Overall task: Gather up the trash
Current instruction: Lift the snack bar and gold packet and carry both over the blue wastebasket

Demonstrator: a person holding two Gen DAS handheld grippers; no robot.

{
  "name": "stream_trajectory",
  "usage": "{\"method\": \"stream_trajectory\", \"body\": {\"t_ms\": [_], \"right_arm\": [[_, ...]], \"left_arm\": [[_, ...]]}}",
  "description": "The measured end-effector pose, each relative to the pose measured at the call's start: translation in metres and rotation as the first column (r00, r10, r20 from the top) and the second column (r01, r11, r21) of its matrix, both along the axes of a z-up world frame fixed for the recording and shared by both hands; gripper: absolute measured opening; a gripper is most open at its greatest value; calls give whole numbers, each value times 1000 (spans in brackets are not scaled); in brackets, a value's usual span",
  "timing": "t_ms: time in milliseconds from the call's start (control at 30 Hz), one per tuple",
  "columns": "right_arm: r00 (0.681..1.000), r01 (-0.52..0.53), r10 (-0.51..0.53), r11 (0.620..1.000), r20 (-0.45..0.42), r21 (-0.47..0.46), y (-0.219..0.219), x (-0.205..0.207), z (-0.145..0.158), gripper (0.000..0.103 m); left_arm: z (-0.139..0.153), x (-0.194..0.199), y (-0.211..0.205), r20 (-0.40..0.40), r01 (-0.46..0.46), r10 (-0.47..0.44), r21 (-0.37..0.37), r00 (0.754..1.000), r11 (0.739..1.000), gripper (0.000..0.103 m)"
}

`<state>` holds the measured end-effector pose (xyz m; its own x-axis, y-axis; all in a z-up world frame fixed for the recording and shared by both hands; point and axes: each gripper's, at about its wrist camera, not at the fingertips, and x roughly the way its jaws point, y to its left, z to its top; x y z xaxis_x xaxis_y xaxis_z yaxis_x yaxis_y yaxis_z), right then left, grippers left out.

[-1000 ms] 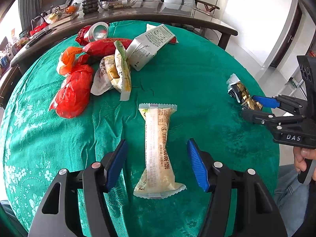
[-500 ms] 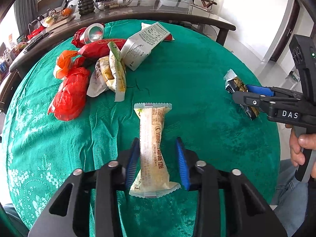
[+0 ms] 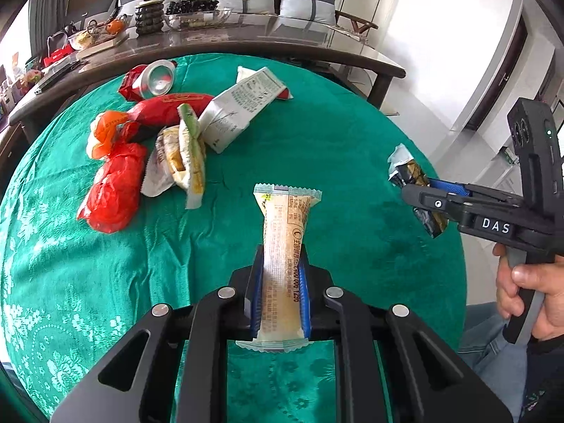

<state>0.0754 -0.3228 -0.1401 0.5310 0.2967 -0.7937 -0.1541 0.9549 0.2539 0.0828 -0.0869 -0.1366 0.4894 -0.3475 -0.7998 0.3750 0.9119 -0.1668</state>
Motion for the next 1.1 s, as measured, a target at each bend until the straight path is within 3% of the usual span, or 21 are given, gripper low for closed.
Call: {"method": "stream_trajectory", "body": {"t_ms": [200, 567, 833, 933, 1100], "right_arm": [[1000, 26, -26, 1000, 8, 13, -20, -8, 11, 44], [970, 242, -244, 965, -3, -100, -160, -26, 30, 44], [921, 375, -385, 918, -64, -130, -250, -36, -10, 44], [899, 415, -425, 904, -102, -105, -270, -46, -35, 44], [888, 433, -445, 894, -116, -112, -287, -50, -44, 44]], "left_arm": [[5, -1, -34, -12, 77, -77, -19, 997, 997, 16], [22, 5, -156, -34, 276, -280, -96, 959, 956, 16], [11, 6, -258, -81, 374, -383, -101, 920, 922, 16], [-1, 5, -289, -100, 397, -405, -88, 909, 914, 16], [-27, 6, -333, -130, 429, -434, -63, 892, 901, 16]]}}
